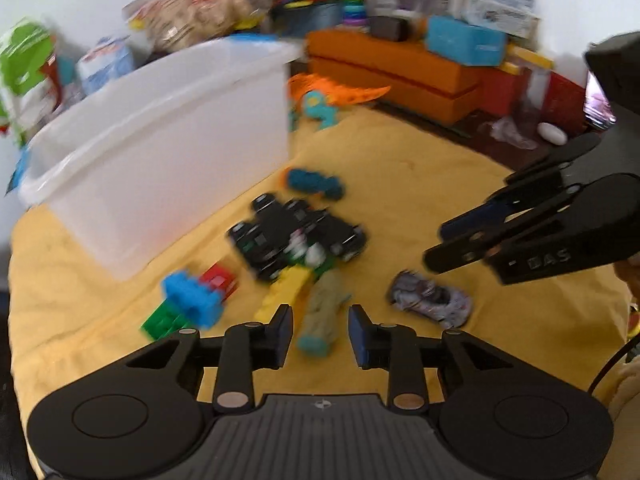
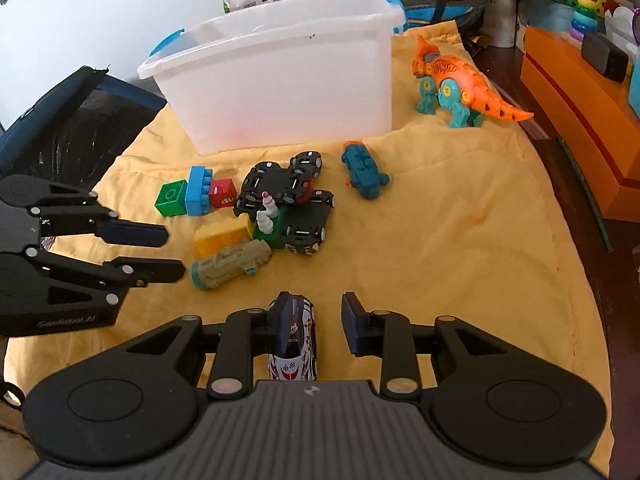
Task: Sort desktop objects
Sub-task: 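Grasp the grey dinosaur figure with the left gripper and lift it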
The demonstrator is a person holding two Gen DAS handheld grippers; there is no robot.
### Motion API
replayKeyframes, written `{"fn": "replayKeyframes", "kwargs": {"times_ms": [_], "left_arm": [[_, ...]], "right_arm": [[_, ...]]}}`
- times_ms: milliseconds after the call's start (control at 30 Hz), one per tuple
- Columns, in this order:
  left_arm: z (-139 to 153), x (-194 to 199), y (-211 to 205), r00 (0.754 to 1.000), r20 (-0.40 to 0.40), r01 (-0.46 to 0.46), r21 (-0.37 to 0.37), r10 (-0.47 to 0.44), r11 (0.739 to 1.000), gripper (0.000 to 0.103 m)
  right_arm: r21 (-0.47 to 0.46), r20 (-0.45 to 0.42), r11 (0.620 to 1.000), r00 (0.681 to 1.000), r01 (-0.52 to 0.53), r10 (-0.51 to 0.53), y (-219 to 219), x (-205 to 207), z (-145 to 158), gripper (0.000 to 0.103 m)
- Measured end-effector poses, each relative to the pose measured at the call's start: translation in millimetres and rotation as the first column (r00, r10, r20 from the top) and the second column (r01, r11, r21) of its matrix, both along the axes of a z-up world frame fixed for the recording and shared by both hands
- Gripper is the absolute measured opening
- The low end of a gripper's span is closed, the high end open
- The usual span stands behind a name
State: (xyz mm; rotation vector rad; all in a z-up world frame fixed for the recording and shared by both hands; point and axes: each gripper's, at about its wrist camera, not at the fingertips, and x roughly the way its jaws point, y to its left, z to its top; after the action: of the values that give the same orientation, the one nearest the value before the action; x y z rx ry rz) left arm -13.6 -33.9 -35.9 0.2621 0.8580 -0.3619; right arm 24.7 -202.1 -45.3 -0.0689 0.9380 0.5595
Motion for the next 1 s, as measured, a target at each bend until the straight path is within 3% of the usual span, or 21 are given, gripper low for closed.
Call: {"fn": "replayKeyframes", "kwargs": {"times_ms": [133, 200, 267, 367, 467, 500, 633, 767, 833, 1000], "left_arm": [[-22.3, 16.2, -13.1, 0.998, -0.054, 0.019, 0.077, -0.015, 0.997, 0.034], [-28.9, 21.5, -13.3, 0.999, -0.043, 0.012, 0.101, -0.008, 0.995, 0.034], [-34.0, 29.0, -8.4, 0.997, -0.071, 0.001, 0.085, 0.005, 0.996, 0.032], [-32.6, 31.5, 5.0, 0.99, -0.138, -0.042, -0.038, 0.036, 0.998, 0.029], [-26.5, 21.4, 26.2, 0.969, -0.246, -0.069, -0.28, -0.002, 0.957, 0.029], [-25.2, 15.9, 29.2, 0.966, -0.257, -0.073, -0.297, -0.006, 0.952, 0.029], [-21.3, -4.3, 30.1, 0.983, -0.181, -0.069, -0.133, 0.044, 0.989, 0.029], [-21.1, -1.7, 55.5, 0.973, -0.137, -0.191, -0.045, 0.183, 0.981, 0.029], [-23.9, 0.1, 63.7, 0.97, -0.121, -0.211, -0.006, 0.209, 0.977, 0.03], [-23.8, 0.5, 58.9, 0.979, -0.09, -0.179, 0.042, 0.182, 0.983, 0.053]], "right_arm": [[-0.001, 0.001, 1.0, 1.0, 0.018, -0.018, -3.4, -1.1, 0.6, 0.031], [-0.004, 0.005, 1.0, 1.0, 0.023, -0.023, -3.9, -3.3, 1.3, 0.031], [-0.007, 0.013, 1.0, 1.0, 0.025, -0.025, -4.3, -5.5, 1.5, 0.031], [-0.007, 0.009, 1.0, 1.0, 0.03, -0.03, -4.0, -7.4, 0.3, 0.031], [-0.005, 0.009, 0.999, 0.999, 0.032, -0.032, -4.4, -8.7, 0.7, 0.031], [-0.004, 0.013, 1.0, 0.999, 0.031, -0.031, -4.6, -9.1, 1.4, 0.031], [-0.003, 0.012, 0.999, 0.999, 0.034, -0.034, -3.8, -9.6, 1.5, 0.031], [-0.003, 0.011, 1.0, 1.0, 0.019, -0.019, -0.1, -10.8, 1.5, 0.031], [-0.001, 0.01, 1.0, 1.0, 0.014, -0.014, 2.0, -12.2, 1.3, 0.032], [-0.015, 0.004, 1.0, 1.0, 0.005, -0.005, 8.1, -16.4, -1.9, 0.042]]}}
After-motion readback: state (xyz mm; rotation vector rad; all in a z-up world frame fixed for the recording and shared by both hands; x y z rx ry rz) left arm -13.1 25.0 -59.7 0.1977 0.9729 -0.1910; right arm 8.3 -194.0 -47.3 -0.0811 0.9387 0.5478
